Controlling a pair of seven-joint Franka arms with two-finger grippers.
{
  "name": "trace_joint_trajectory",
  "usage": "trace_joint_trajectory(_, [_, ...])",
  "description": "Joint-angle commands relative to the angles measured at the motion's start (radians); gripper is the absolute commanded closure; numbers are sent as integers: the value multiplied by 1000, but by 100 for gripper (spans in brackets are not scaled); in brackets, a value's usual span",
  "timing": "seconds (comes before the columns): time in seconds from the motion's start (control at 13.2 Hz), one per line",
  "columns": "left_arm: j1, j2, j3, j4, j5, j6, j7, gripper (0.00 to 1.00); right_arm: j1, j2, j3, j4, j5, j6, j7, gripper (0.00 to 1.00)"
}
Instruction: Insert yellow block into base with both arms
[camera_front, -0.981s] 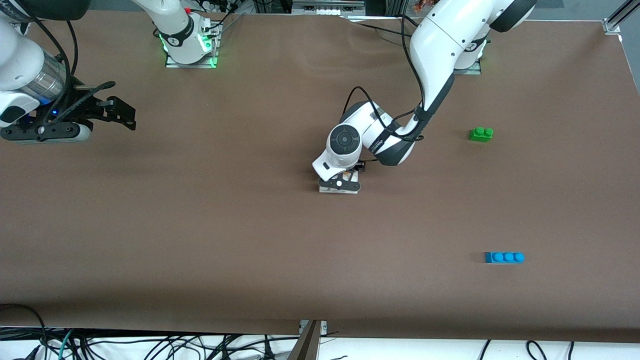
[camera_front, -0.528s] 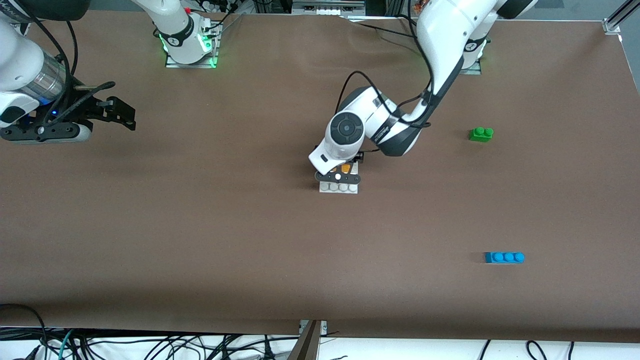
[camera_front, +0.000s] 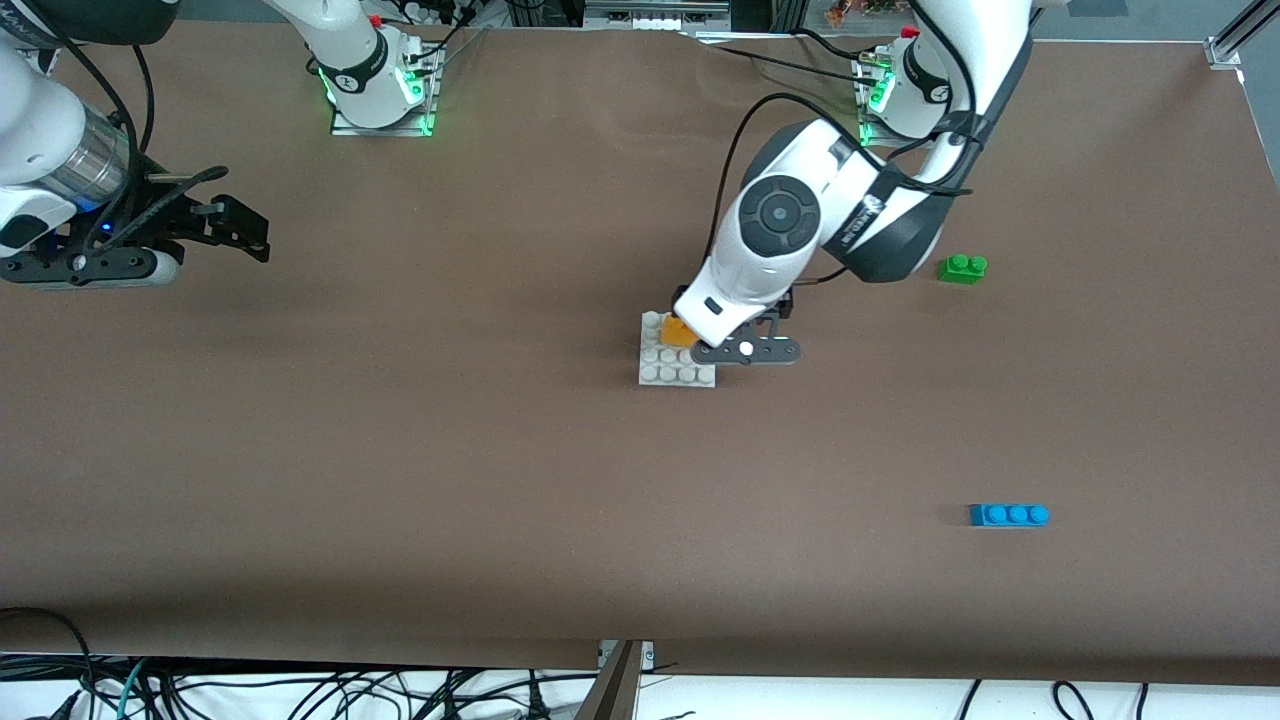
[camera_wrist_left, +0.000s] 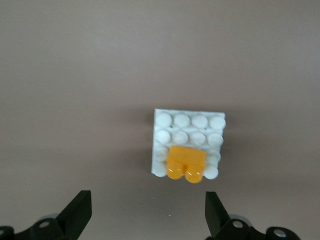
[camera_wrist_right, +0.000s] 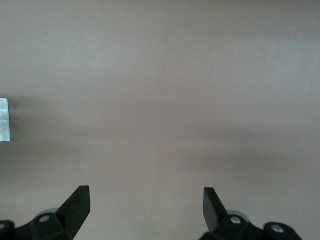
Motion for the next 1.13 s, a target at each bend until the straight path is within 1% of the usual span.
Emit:
trace_joint_trajectory(0.0, [11, -22, 50, 66, -14, -68, 18, 0, -3, 2, -2, 13, 12, -6, -15, 0])
trace_joint_trajectory(0.15, [11, -65, 94, 68, -16, -70, 16, 0, -3, 2, 0, 15, 12, -4, -15, 0])
trace_joint_trajectory(0.3, [12, -71, 102, 66, -19, -71, 12, 0, -3, 2, 0, 15, 13, -4, -15, 0])
trace_joint_trajectory(0.53, [15, -69, 104, 66, -17, -71, 18, 0, 0, 2, 0, 16, 10, -4, -15, 0])
trace_joint_trajectory(0.68, [15, -69, 102, 66, -20, -82, 12, 0, 4, 2, 4, 19, 11, 44, 1, 0])
trace_joint_trajectory(0.83, [15, -92, 94, 68, -33, -97, 9, 0, 21, 20, 6, 19, 10, 49, 0, 0])
trace_joint_trajectory(1.06, [15, -108, 93, 69, -95, -100, 9, 0, 29, 24, 7, 19, -4, 57, -2, 0])
